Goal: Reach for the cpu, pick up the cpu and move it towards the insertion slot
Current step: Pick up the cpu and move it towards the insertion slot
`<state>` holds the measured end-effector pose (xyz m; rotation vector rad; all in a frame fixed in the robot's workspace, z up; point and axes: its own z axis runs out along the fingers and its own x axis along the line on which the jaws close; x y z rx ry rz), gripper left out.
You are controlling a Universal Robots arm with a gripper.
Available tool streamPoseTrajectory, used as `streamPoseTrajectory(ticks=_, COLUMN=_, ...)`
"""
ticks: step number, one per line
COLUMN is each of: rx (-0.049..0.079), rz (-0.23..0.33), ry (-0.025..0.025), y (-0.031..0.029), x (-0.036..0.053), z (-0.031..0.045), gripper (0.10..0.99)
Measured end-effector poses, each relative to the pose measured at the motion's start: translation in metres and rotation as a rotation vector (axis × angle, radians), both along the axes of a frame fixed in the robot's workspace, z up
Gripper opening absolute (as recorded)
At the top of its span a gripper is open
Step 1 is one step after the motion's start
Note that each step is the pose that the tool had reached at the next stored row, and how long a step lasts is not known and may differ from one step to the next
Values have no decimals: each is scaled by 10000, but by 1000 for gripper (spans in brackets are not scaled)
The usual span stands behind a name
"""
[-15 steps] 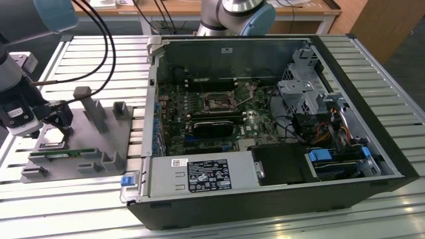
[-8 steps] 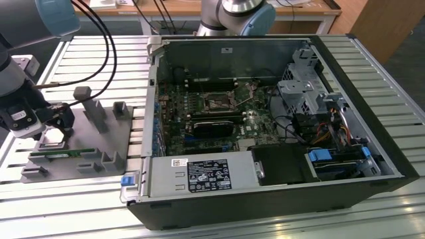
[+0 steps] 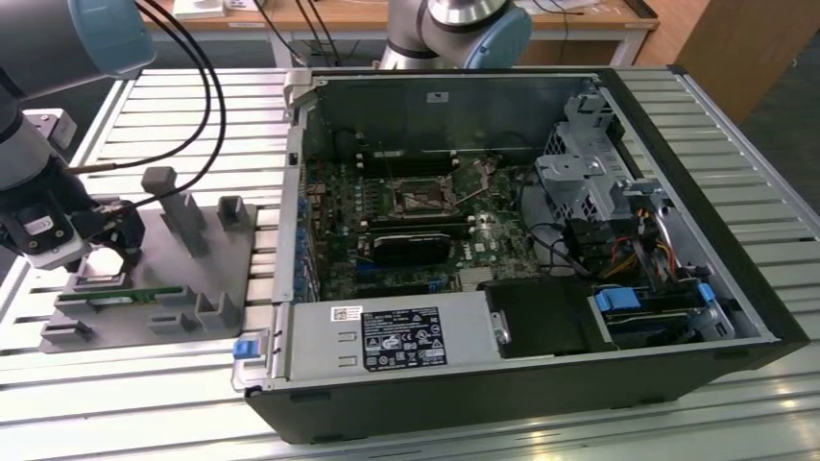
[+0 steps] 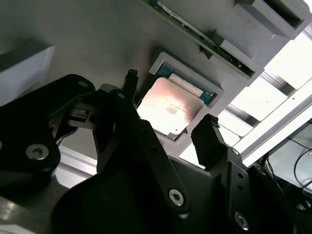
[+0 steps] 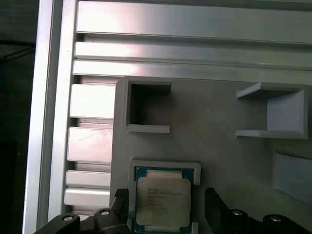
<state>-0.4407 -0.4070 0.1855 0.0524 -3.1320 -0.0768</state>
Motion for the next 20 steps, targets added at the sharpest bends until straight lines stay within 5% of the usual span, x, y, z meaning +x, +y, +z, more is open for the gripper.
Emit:
streamPoseTrajectory(ticks=7, rx=0, rz=165, ry=1, y=-8, x=-1, z=-15, gripper=706)
streamPoseTrajectory(ticks=8, rx=1, rz=178, ry=0, y=-8, x=-2, z=-16, gripper=635)
streamPoseTrajectory(ticks=16, rx=4, rz=191, ry=1, y=-8, x=-3, z=-18, gripper=624)
streamPoseTrajectory(ticks=17, rx=6, rz=191, ry=1, y=-8, x=-3, z=-18, gripper=553)
streamPoseTrajectory(ticks=20, rx=9, rz=191, ry=1, y=-8, x=-3, z=-17, gripper=545)
